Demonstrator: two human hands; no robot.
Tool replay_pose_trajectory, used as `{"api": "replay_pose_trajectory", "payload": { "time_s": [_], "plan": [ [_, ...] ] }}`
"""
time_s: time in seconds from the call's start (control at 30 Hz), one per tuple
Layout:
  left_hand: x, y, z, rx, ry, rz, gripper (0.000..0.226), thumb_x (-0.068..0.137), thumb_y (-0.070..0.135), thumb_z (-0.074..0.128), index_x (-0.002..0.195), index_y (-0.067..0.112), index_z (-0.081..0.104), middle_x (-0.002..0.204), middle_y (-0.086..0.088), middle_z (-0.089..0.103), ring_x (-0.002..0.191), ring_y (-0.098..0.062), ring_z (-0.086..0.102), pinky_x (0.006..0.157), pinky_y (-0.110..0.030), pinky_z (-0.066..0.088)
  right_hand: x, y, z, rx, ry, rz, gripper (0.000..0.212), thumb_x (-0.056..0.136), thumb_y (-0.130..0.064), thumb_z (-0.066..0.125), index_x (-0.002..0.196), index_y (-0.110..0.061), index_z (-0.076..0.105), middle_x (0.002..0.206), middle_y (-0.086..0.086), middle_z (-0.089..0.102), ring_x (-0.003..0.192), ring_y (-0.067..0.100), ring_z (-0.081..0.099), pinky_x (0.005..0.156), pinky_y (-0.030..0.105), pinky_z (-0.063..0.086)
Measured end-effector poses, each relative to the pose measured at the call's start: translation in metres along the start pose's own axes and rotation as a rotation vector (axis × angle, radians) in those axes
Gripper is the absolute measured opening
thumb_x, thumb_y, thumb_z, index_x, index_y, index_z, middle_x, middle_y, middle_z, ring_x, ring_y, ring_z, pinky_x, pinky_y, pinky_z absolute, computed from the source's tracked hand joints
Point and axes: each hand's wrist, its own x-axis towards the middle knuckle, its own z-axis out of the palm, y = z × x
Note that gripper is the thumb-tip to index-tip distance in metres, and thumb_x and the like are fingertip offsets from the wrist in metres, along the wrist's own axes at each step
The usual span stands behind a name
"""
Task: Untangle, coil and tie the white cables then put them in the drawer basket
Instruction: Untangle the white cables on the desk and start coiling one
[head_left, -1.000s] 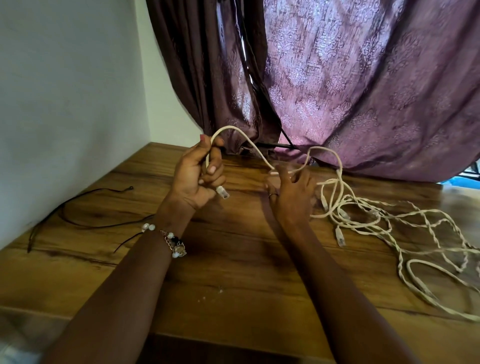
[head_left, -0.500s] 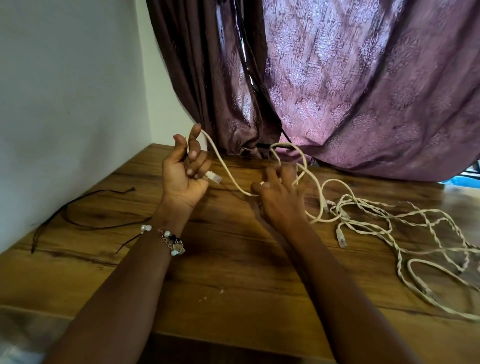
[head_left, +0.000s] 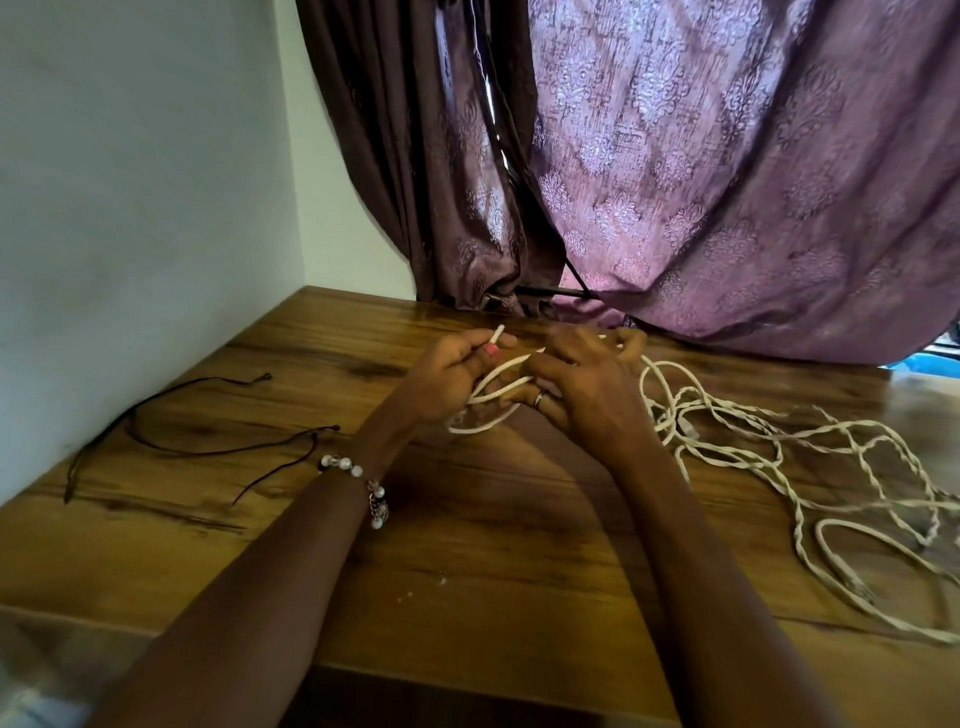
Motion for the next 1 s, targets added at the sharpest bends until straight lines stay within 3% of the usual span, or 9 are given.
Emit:
{"api": "replay_pose_trajectory", "payload": {
  "time_s": [0.07, 0.2, 0.3, 0.4, 0.5, 0.63, 0.8, 0.87, 1.0],
  "plan": [
    [0.000, 0.002, -0.001, 0.012, 0.000, 0.010, 0.022, 0.099, 0.008, 0.043, 0.108, 0.013, 0.062, 0.088, -0.022, 0.060, 0.071, -0.027, 0.053, 0.061, -0.028, 0.043, -0.001, 0.007, -0.003, 0.019, -0.041, 0.063, 0.037, 0.081, -0.057, 0.048, 0.085, -0.028, 0.069, 0.093, -0.003, 0.068, 0.089, 0.024, 0.062, 0.078, 0.039, 0.021],
    [-0.001, 0.001, -0.005, 0.008, 0.052, 0.016, 0.022, 0.102, 0.009, 0.037, 0.099, 0.012, 0.059, 0.052, -0.006, 0.054, 0.037, -0.009, 0.049, 0.039, -0.015, 0.039, -0.002, 0.015, -0.004, 0.161, -0.033, 0.166, 0.050, 0.075, -0.062, 0.057, 0.104, -0.022, 0.070, 0.092, -0.002, 0.066, 0.086, 0.023, 0.063, 0.080, 0.038, 0.031],
    [0.000, -0.003, -0.010, -0.049, 0.145, 0.072, 0.023, 0.102, 0.014, 0.036, 0.098, 0.017, 0.059, 0.065, -0.006, 0.065, 0.054, -0.018, 0.063, 0.052, -0.027, 0.054, -0.001, 0.015, -0.002, 0.256, -0.086, 0.249, 0.068, 0.070, -0.056, 0.070, 0.120, -0.011, 0.061, 0.097, 0.011, 0.058, 0.085, 0.033, 0.059, 0.069, 0.040, 0.050],
    [-0.002, 0.000, -0.011, 0.032, 0.218, 0.127, 0.022, 0.102, 0.015, 0.038, 0.105, 0.022, 0.059, 0.088, -0.005, 0.069, 0.080, -0.021, 0.070, 0.064, -0.040, 0.059, 0.000, 0.014, -0.004, 0.273, -0.106, 0.435, 0.093, 0.063, -0.059, 0.076, 0.136, -0.011, 0.044, 0.120, 0.015, 0.048, 0.102, 0.036, 0.055, 0.075, 0.047, 0.052],
    [-0.006, 0.005, -0.007, 0.218, 0.231, 0.179, 0.022, 0.101, 0.010, 0.039, 0.110, 0.019, 0.056, 0.096, -0.010, 0.064, 0.071, -0.001, 0.067, 0.052, -0.022, 0.055, 0.000, 0.013, -0.004, 0.272, -0.150, 0.562, 0.121, 0.050, -0.079, 0.062, 0.143, -0.009, 0.029, 0.137, 0.017, 0.037, 0.116, 0.040, 0.048, 0.083, 0.051, 0.050],
    [-0.004, -0.004, -0.004, 0.408, 0.181, 0.250, 0.024, 0.100, 0.015, 0.039, 0.113, 0.018, 0.059, 0.088, -0.013, 0.067, 0.066, -0.022, 0.067, 0.053, -0.038, 0.056, -0.001, 0.015, 0.002, 0.364, -0.129, 0.692, 0.142, 0.035, -0.088, 0.054, 0.143, -0.004, 0.020, 0.144, 0.020, 0.032, 0.125, 0.040, 0.043, 0.093, 0.049, 0.046],
    [-0.007, 0.000, 0.002, 0.489, 0.039, 0.169, 0.025, 0.102, 0.017, 0.039, 0.112, 0.014, 0.061, 0.061, 0.006, 0.061, 0.052, -0.011, 0.059, 0.053, -0.027, 0.048, -0.001, 0.017, 0.005, 0.336, -0.157, 0.841, 0.137, 0.046, -0.075, 0.073, 0.142, 0.002, 0.012, 0.118, 0.026, 0.057, 0.106, 0.041, 0.056, 0.079, 0.041, 0.047],
    [-0.009, 0.004, 0.004, 0.338, -0.049, 0.105, 0.023, 0.102, 0.021, 0.041, 0.091, 0.016, 0.061, 0.052, 0.008, 0.055, 0.052, -0.017, 0.055, 0.054, -0.031, 0.045, -0.001, 0.023, 0.010, 0.378, -0.139, 0.886, 0.122, 0.050, -0.075, 0.073, 0.133, -0.001, 0.024, 0.099, 0.019, 0.065, 0.091, 0.035, 0.063, 0.074, 0.039, 0.049],
    [-0.010, 0.011, 0.002, 0.025, -0.036, -0.063, 0.031, 0.100, 0.020, 0.043, 0.070, 0.015, 0.052, 0.041, 0.011, 0.044, 0.035, 0.000, 0.034, 0.036, -0.014, 0.028, -0.003, 0.037, 0.007, 0.851, 0.106, 1.117, 0.073, 0.066, -0.069, 0.068, 0.108, -0.012, 0.050, 0.079, 0.007, 0.064, 0.044, 0.016, 0.059, 0.046, 0.034, 0.048]
  ]
}}
